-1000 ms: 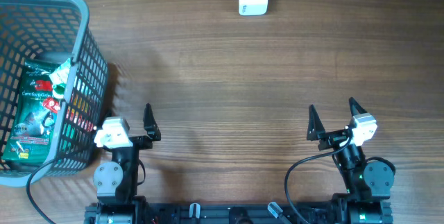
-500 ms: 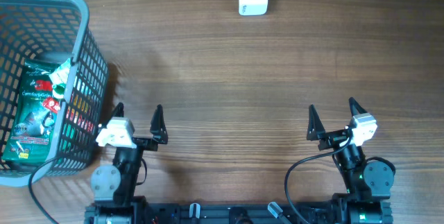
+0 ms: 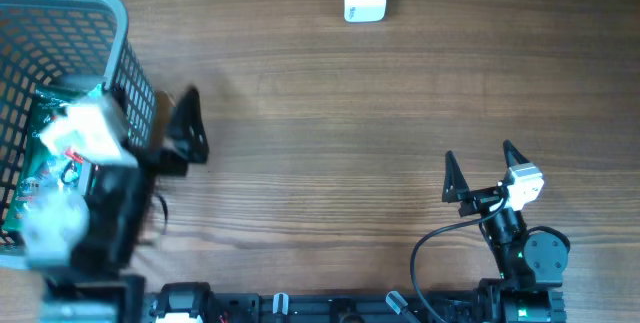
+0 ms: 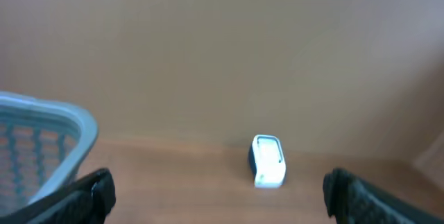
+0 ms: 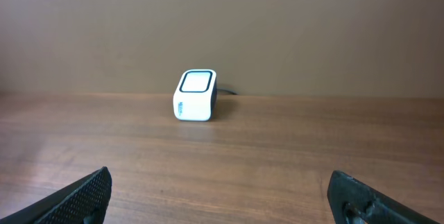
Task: Scan the item barcode
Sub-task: 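Reach the left gripper into the basket and grasp the orange sauce bottle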
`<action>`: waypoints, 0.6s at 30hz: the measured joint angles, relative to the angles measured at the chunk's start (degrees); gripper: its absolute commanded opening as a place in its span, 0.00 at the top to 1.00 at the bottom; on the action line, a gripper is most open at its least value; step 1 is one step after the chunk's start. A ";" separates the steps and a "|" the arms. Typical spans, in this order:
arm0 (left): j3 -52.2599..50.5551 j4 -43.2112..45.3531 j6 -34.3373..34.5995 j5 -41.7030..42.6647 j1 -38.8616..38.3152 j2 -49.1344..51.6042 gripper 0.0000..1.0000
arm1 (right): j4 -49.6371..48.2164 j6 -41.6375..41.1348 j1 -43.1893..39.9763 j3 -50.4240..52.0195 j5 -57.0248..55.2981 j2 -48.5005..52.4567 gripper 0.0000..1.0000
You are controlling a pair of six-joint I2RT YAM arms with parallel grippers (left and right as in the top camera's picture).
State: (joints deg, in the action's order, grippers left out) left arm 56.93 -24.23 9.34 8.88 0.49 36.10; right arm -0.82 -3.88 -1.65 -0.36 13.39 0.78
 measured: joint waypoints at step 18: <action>37.90 -27.87 13.75 -19.67 11.39 31.45 0.00 | 0.00 0.00 0.00 0.00 0.00 0.00 0.00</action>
State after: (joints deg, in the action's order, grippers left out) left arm 94.83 -52.10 23.09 -10.79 11.88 67.55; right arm -0.82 -3.88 -1.65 -0.36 13.39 0.78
